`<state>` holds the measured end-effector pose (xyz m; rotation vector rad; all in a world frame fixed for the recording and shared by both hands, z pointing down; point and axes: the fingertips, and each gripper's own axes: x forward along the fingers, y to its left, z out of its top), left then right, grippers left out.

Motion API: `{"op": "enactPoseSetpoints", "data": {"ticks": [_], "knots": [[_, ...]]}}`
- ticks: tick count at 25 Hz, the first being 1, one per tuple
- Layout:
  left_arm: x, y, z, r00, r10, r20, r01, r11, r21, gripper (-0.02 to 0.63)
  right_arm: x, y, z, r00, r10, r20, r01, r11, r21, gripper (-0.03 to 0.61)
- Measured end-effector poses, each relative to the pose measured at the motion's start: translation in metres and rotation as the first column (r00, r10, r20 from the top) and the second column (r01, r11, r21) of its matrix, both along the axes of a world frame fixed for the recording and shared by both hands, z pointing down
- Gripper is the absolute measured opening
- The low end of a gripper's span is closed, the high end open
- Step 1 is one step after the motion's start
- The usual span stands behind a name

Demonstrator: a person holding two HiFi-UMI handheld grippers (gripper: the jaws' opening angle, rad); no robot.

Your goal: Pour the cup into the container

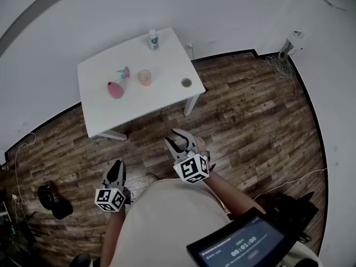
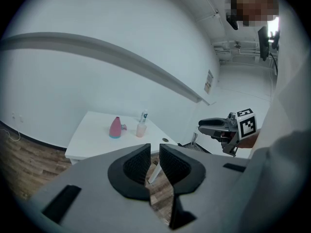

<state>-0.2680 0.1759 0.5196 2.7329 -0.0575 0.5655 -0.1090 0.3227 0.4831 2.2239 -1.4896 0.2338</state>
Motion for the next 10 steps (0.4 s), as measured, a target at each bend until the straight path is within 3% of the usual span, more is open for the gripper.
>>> {"op": "enactPoseSetpoints", "data": {"ticks": [10], "knots": [[0.023,0.015,-0.007,1.0,0.022,-0.009,-0.022,1.0,-0.008,0.054,0.007,-0.002,-0.009,0.999,-0.029,0.02,0.028,0.999,0.026,0.146]]}}
